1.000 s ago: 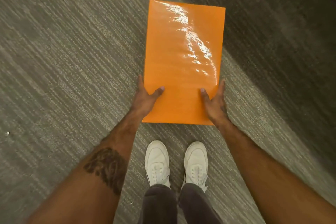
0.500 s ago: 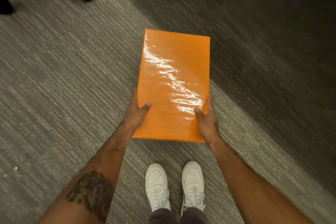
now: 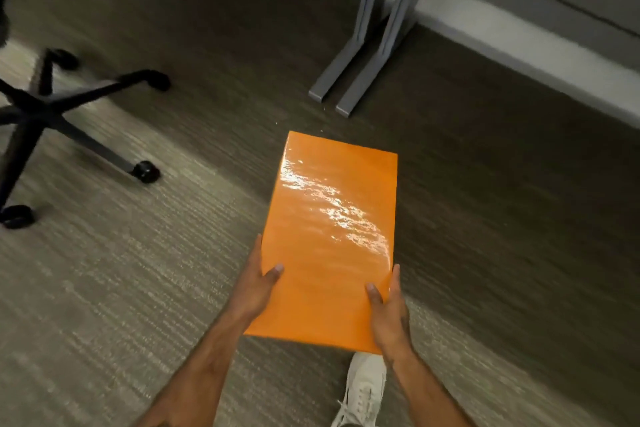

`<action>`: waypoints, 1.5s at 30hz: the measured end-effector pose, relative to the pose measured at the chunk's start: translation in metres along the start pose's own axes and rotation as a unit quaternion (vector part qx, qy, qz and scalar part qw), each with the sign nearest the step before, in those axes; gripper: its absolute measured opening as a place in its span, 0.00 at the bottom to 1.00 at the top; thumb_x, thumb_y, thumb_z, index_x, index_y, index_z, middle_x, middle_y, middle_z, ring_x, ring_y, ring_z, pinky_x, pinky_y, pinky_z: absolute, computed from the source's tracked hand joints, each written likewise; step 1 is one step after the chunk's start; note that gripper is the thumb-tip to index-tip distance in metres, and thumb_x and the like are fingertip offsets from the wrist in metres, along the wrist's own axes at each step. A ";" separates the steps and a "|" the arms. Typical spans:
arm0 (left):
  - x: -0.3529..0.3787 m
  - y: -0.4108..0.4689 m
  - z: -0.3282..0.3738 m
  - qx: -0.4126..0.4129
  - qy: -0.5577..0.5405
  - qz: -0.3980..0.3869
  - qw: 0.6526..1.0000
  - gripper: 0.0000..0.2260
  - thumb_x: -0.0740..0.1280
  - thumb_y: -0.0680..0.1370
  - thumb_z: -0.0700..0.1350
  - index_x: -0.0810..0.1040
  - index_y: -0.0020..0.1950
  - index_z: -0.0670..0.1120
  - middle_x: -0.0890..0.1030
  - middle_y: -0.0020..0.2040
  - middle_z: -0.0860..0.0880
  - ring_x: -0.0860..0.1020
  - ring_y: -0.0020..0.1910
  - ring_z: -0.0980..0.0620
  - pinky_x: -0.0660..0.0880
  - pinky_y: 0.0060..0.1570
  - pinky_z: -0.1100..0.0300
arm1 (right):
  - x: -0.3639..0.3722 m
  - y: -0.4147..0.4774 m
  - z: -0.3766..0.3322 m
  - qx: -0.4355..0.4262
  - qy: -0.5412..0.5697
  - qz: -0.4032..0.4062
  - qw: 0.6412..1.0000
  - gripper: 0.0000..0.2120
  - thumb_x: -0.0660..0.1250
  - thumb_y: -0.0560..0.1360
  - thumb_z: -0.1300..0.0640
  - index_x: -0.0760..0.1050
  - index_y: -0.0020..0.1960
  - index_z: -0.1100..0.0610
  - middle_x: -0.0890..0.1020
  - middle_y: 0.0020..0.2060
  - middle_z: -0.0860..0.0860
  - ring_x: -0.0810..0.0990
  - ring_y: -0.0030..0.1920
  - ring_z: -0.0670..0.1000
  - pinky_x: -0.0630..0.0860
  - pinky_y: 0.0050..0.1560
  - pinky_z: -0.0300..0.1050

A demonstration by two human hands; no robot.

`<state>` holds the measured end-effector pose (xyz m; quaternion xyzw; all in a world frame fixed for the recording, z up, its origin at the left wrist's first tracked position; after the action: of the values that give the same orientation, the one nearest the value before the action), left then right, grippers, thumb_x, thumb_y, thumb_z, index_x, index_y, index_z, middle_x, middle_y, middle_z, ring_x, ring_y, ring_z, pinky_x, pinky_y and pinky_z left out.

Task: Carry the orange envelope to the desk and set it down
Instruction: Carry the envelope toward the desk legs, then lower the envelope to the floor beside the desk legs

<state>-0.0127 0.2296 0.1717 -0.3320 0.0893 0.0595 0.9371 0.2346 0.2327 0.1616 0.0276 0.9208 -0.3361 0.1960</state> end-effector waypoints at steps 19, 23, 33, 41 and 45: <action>0.049 0.185 0.173 0.005 0.081 -0.073 0.994 0.32 0.63 0.82 0.46 0.48 0.82 0.51 0.63 0.78 0.47 0.66 0.75 0.43 0.65 0.72 0.42 | -0.062 0.165 -0.123 0.044 -0.003 0.098 0.994 0.26 0.63 0.80 0.53 0.62 0.76 0.58 0.73 0.69 0.59 0.73 0.67 0.61 0.69 0.68 0.56; 0.069 0.258 0.176 0.039 0.125 -0.094 0.987 0.30 0.63 0.82 0.46 0.53 0.81 0.53 0.65 0.78 0.48 0.66 0.75 0.43 0.65 0.72 0.52 | -0.053 0.213 -0.125 0.015 0.003 0.159 0.987 0.28 0.64 0.80 0.57 0.60 0.77 0.55 0.70 0.72 0.56 0.71 0.70 0.58 0.69 0.66 0.48; 0.119 0.406 0.137 0.073 0.160 -0.130 0.976 0.29 0.63 0.82 0.43 0.55 0.81 0.52 0.67 0.77 0.46 0.69 0.73 0.44 0.71 0.66 0.50 | -0.020 0.344 -0.064 -0.007 0.035 0.188 0.982 0.27 0.63 0.80 0.58 0.60 0.76 0.60 0.69 0.73 0.58 0.68 0.73 0.57 0.66 0.71 0.56; 0.152 0.493 0.142 0.082 0.164 -0.138 0.973 0.26 0.62 0.83 0.43 0.58 0.79 0.55 0.71 0.74 0.46 0.73 0.68 0.45 0.71 0.61 0.49 | -0.019 0.440 -0.061 -0.001 0.041 0.206 0.978 0.31 0.63 0.80 0.53 0.55 0.79 0.56 0.65 0.76 0.56 0.66 0.74 0.56 0.66 0.72 0.56; 0.166 0.520 0.151 0.088 0.150 -0.135 0.975 0.26 0.61 0.83 0.42 0.57 0.80 0.54 0.71 0.74 0.46 0.73 0.67 0.46 0.72 0.57 0.51 | -0.026 0.478 -0.068 -0.004 0.062 0.201 0.978 0.30 0.62 0.81 0.53 0.55 0.79 0.54 0.67 0.75 0.56 0.69 0.72 0.56 0.69 0.70 0.53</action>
<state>0.0795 0.7360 -0.0653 -0.2628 0.1883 -0.1267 0.9378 0.3223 0.6467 -0.0718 0.2324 0.9081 -0.2838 0.2022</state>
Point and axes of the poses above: each hand's wrist, its own y-axis towards the middle knuckle, its own x-axis out of the palm, z = x × y, the point moved 3 cm from there along y, towards the middle knuckle
